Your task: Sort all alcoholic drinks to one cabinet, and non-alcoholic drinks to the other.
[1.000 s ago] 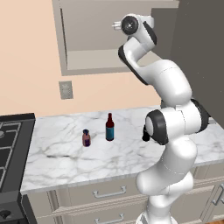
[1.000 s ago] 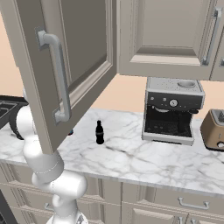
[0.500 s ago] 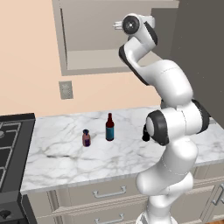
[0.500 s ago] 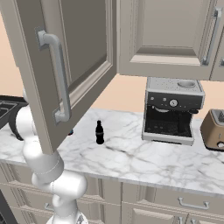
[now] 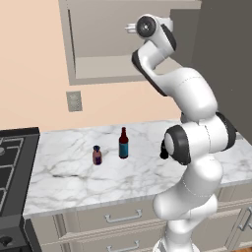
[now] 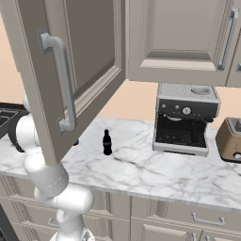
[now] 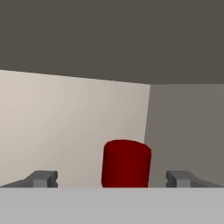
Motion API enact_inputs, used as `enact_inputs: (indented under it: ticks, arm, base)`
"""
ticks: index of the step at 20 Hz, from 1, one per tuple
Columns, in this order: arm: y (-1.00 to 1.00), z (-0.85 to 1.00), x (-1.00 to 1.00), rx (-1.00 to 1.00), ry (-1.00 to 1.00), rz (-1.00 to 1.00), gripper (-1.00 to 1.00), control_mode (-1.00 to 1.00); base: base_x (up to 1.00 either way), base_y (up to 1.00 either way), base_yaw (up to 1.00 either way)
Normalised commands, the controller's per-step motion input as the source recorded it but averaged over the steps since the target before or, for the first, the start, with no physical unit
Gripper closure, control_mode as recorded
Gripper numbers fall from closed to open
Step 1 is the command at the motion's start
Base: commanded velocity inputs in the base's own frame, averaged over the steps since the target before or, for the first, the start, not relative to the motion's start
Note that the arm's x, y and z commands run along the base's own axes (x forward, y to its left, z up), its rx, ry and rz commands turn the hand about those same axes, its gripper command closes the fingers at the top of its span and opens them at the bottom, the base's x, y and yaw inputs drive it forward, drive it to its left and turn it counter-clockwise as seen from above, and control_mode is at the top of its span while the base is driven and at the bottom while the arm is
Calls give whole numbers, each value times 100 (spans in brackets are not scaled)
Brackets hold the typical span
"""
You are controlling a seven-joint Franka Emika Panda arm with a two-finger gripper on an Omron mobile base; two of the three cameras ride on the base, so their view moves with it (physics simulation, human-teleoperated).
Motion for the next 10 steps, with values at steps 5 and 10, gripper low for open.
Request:
enact_inputs:
  ticks: [5, 10]
  arm:
    - [22, 0, 0, 0, 0, 0, -100, -100]
    - [21, 0, -22, 0, 0, 0, -100, -100]
  base:
    - [0, 0, 0]
    - [0, 0, 0]
